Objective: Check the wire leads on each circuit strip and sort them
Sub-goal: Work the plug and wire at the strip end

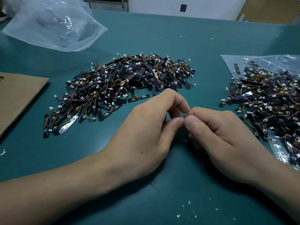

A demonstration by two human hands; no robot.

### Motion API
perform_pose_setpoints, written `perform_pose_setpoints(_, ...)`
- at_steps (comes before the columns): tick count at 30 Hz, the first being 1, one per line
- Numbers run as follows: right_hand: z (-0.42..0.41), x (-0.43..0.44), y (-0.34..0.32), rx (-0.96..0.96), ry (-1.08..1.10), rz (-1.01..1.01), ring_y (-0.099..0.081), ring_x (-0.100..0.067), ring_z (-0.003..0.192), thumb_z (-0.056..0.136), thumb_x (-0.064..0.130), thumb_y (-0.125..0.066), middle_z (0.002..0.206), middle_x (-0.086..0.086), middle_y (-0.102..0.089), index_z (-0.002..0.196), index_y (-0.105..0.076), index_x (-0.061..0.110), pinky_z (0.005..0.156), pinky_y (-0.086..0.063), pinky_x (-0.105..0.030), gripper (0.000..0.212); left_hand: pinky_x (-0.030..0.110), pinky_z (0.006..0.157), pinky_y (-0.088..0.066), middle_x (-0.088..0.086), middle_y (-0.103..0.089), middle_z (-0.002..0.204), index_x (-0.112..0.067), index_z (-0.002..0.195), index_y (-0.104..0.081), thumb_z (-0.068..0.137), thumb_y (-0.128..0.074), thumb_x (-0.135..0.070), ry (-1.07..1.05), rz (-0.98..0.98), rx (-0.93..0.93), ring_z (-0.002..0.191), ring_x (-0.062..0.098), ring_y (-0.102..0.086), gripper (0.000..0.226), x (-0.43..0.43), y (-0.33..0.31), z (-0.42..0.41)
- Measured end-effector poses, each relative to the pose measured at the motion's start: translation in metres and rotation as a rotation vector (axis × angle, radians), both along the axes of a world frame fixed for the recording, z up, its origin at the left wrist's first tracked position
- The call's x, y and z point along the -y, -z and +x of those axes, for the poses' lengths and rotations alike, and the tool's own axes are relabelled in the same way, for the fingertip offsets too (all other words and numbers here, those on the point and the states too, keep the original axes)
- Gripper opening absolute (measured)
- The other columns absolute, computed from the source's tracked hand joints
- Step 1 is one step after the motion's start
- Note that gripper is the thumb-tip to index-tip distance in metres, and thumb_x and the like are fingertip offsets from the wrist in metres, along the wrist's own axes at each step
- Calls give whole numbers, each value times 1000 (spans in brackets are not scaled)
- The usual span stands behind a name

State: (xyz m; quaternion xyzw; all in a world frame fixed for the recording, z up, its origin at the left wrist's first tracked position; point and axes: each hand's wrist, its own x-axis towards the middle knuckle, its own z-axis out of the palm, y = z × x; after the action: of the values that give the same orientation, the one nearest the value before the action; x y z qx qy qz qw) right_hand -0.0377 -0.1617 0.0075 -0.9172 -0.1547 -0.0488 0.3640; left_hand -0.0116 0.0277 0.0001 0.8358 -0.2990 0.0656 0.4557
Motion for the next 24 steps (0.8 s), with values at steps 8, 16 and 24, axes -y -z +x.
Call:
perform_pose_setpoints(8,3,3,2,6,-9,152,-52,-11,54,105,32,-46,57,5,-55,63,-52,22,55,-35,-16,43,12,63,-42,-24,-62,86,-29,106,-63,96,-69,-20,53,-47,-64,71,12,-60,15,0,-4,1)
perform_pose_setpoints(16,3,2,3,58,82,289,-46,-9,46,104,32,-48,53,-3,-57,70,-59,23,49,-37,-16,37,19,58,-45,-13,-63,72,-24,100,-69,93,-63,-23,35,-149,-190,60,6,-55,9,2,-5,2)
perform_pose_setpoints(24,1,2,1,94,11,144,-49,-10,49,104,30,-48,53,4,-54,64,-51,32,52,-37,-18,40,40,60,-49,7,-62,69,-14,84,-70,91,-61,-24,99,-255,-330,68,32,-57,16,0,-10,5)
